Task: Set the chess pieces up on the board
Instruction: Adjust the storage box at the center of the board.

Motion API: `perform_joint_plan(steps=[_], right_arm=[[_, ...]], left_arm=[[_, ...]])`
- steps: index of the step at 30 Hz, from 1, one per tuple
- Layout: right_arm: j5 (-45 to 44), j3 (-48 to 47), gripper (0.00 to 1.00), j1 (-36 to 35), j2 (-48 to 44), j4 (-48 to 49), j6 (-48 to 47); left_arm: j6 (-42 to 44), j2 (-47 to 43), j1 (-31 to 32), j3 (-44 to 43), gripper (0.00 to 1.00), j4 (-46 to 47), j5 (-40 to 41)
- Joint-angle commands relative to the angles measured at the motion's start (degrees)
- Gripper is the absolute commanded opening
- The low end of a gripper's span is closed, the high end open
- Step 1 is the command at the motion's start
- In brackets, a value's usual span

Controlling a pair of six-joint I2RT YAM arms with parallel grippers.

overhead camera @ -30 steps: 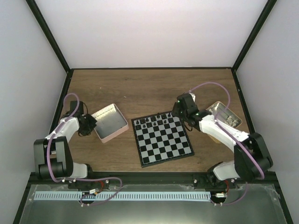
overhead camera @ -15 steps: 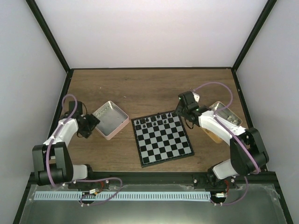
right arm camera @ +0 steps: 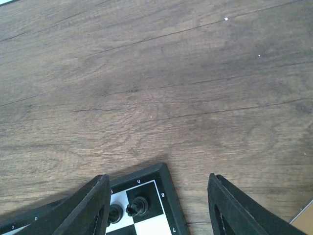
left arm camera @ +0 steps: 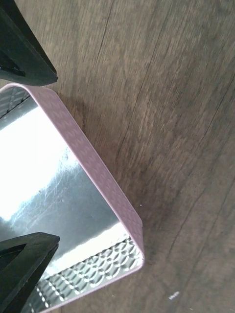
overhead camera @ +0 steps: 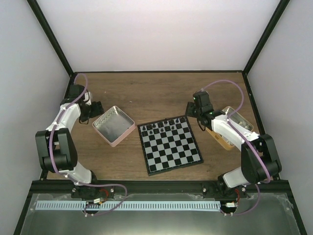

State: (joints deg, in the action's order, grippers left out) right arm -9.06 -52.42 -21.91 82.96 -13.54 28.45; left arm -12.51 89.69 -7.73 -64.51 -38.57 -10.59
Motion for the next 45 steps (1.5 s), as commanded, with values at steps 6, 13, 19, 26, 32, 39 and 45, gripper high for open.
perform_joint_plan(steps=[6, 13, 19, 26, 32, 39, 45], right_arm=[[-0.62, -3.11, 0.56, 0.46, -0.09, -1.95, -0.74], [-2.03, -6.37, 0.56, 0.4, 3.61, -5.65, 2.23], [-1.95, -6.97, 0.56, 0.45, 5.18, -4.69, 3.23], [-1.4, -7.81, 0.56, 0.45, 6.88, -5.62, 3.14], [-0.5, -8.5, 0.56, 0.44, 8.19, -5.45, 3.45], [-0.51, -9.61, 0.56, 0.39, 8.88, -6.5, 2.88], [0.65, -10.38, 0.56, 0.44, 9.19, -6.96, 2.55]], left_arm=[[8.27, 5.78, 0.34, -1.87, 0.81, 1.5, -4.86], [7.38, 8.55, 0.75, -1.05, 0.75, 2.97, -7.42], [6.73, 9.71, 0.94, -0.34, 0.66, 3.07, -6.55], [2.36, 9.19, 1.08, 2.32, 0.45, 3.69, -3.36], [-1.81, 9.51, 1.13, 3.43, 0.25, 1.69, 1.17], [-6.43, 8.86, 1.13, 5.38, 0.21, 1.6, 4.03], [-9.55, 8.22, 1.13, 5.9, 0.17, 1.67, 2.45]])
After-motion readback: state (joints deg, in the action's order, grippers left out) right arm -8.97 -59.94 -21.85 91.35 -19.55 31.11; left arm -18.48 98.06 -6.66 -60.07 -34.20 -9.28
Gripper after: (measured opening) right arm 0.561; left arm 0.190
